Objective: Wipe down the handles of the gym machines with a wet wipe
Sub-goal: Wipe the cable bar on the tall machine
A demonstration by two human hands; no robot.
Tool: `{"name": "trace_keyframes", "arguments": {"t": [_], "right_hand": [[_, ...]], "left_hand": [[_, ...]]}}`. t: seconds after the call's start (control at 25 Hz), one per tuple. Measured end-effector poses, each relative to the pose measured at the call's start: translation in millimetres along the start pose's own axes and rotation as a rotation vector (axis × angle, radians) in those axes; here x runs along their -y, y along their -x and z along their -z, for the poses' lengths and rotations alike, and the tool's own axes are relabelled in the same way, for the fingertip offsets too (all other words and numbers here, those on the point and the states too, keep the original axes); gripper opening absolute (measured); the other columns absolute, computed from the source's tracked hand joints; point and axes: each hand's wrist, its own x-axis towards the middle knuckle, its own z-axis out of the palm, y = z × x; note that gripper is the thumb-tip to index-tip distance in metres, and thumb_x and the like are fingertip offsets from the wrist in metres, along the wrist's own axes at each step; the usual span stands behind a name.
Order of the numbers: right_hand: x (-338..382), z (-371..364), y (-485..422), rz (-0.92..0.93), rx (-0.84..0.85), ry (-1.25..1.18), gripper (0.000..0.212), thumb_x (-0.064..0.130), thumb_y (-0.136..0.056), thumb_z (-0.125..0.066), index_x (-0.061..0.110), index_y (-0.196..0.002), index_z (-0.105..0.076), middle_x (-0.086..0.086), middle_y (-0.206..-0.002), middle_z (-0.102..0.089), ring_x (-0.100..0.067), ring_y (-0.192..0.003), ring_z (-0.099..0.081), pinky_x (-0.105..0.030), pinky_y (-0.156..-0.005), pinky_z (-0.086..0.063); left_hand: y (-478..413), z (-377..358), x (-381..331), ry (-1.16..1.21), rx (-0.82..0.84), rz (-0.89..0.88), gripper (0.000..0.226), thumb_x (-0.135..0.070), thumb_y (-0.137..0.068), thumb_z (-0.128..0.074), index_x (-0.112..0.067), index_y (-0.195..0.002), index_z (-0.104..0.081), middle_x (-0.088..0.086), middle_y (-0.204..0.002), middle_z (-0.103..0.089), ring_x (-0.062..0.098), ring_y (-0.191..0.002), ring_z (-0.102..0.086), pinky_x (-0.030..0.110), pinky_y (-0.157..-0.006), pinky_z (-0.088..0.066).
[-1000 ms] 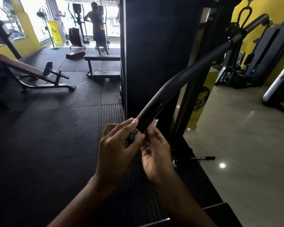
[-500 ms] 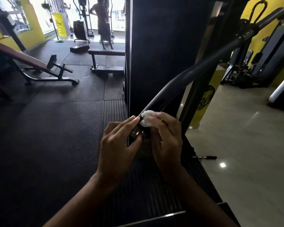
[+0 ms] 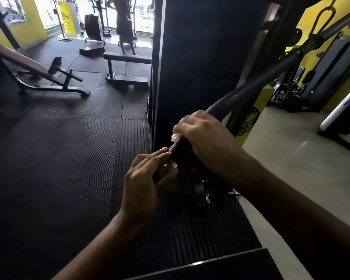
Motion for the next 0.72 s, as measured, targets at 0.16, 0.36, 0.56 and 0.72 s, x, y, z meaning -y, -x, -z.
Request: {"name": "trace_keyframes", "arguments": {"t": [0.16,0.36,0.56,0.72], "right_hand": [[-11,10,-25,0.11,0.255,0.169,0.021,0.034,-0.095,-0.06,0.028,-0.115,-0.063,0.007,-0.113,-0.064,-0.015,-0.108,-0.058,-0.039,-0.099,-0.044],[-11,9,-30,0.007,0.397,0.193,0.021,0.031,-0.095,-0.055,0.024,-0.114,-0.062,0.003,-0.107,-0.062,-0.017,-0.102,-0.059,-0.039,-0.092,-0.047],[-18,6,-52,-0.175,0.643,0.221,0.014,0.034,-0.096,-0.052,0.024,-0.09,-0.059,0.005,-0.085,-0.059,-0.014,-0.073,-0.054,-0.033,-0.071,-0.04],[-22,3,-44,-0.11,0.537,0.381,0.015,0.032,-0.096,-0.052,0.023,-0.103,-0.062,0.004,-0.088,-0.058,-0.016,-0.083,-0.052,-0.035,-0.076,-0.04]], "left_hand": [[5,-11,7,0.023,0.011,-0.006,0.039,-0.027,-0.08,-0.081,-0.011,-0.114,-0.072,-0.004,-0.116,-0.07,0.009,-0.105,-0.062,0.019,-0.095,-0.046],[5,-19,11,0.026,0.051,-0.008,0.04,-0.031,-0.08,-0.074,-0.015,-0.116,-0.071,-0.008,-0.116,-0.068,0.008,-0.106,-0.059,0.036,-0.092,-0.051],[9,-29,8,0.04,0.098,0.052,0.042,-0.025,-0.077,-0.083,-0.017,-0.116,-0.071,-0.007,-0.116,-0.068,0.007,-0.109,-0.058,0.035,-0.09,-0.054],[5,-29,5,0.073,0.122,0.071,0.042,-0.032,-0.078,-0.079,-0.019,-0.118,-0.07,-0.011,-0.12,-0.065,0.007,-0.113,-0.056,0.039,-0.094,-0.051]]}}
